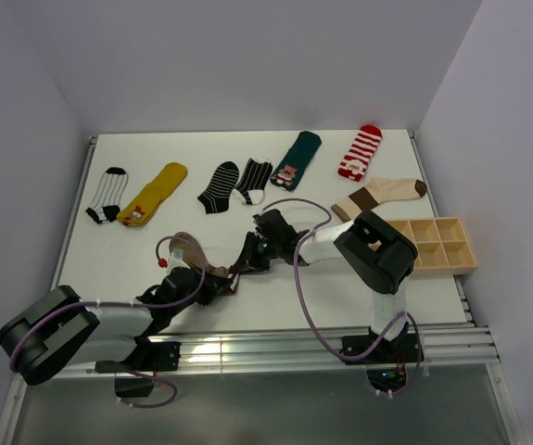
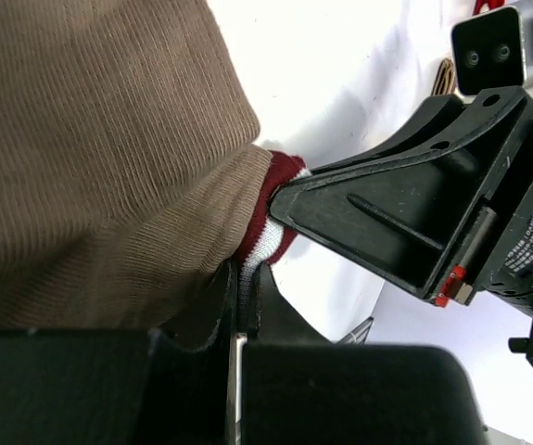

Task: Roll the socks
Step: Roll the sock at the center of the board.

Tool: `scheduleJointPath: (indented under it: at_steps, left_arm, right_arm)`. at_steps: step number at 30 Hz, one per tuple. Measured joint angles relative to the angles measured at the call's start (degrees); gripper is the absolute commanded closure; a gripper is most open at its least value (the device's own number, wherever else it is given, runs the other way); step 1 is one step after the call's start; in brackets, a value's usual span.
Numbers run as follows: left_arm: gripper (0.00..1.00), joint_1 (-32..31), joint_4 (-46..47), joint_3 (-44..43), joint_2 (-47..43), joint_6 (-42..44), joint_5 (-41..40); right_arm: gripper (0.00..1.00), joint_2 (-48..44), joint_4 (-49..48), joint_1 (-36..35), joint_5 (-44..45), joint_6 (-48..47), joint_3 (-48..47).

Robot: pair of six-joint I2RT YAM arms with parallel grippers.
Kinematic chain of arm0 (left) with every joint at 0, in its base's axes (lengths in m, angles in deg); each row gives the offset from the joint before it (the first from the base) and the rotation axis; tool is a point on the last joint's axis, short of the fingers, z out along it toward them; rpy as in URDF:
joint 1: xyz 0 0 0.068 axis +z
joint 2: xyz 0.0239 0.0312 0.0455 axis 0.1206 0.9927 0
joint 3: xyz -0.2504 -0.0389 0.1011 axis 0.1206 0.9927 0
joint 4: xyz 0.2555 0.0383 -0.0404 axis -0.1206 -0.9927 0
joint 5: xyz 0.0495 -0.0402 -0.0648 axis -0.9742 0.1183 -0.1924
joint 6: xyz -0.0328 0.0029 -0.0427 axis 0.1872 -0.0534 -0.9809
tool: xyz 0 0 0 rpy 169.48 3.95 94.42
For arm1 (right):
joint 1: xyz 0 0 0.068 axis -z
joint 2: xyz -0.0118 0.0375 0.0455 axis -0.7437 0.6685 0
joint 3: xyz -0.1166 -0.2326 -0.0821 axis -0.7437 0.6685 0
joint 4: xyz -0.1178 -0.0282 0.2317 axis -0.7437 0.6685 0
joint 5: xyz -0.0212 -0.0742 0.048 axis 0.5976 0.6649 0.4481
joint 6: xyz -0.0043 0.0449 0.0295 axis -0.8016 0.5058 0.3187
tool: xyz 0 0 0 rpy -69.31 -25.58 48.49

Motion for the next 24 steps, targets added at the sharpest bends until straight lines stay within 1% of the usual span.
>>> scheduleJointPath:
  at_steps: [1,2,4,5,7,10,17,20,24]
  left_arm:
    - [0.90,0.3,0.1,0.0,0.2,0.0,0.4]
    - [0.77,0.8,0.4,0.0,0.5,0.0,1.0]
    - [0.63,2.0,0.9,0.0,1.2,0.4,2.2]
    - [0.54,2.6,1.1,0.0,1.3,0.5,2.8]
    - [0.48,3.8,2.3,-0.1,1.3,1.4,4.2]
    - [0.47,5.4,1.6,-1.0,0.7,3.5,5.2]
    - [0.54,10.3,-7.6,-5.0,-2.1,12.1,4.9]
    - [0.57,11.6,-10.2,-8.9,0.4,16.6,4.8]
    - [0.64,12.7,-10.9,-14.5,7.5,21.4,4.9]
  right_arm:
    - [1.00,0.1,0.3,0.0,0.1,-0.5,-0.1]
    - [1.00,0.0,0.9,0.0,0.4,-0.7,-0.3]
    - [1.00,0.0,2.2,0.2,0.8,-1.6,-0.9]
    - [1.00,-0.2,2.8,0.4,1.0,-2.1,-1.2]
    - [1.00,-0.7,4.4,0.8,1.4,-3.5,-1.3]
    - [1.00,-2.1,7.3,1.9,2.4,-6.1,-1.3]
    - [1.00,-5.8,14.3,5.1,6.7,-12.8,-1.3]
    - [1.00,-6.3,15.9,5.6,7.6,-14.7,-1.5]
    - [1.00,-7.0,17.7,5.6,8.7,-17.0,-2.0]
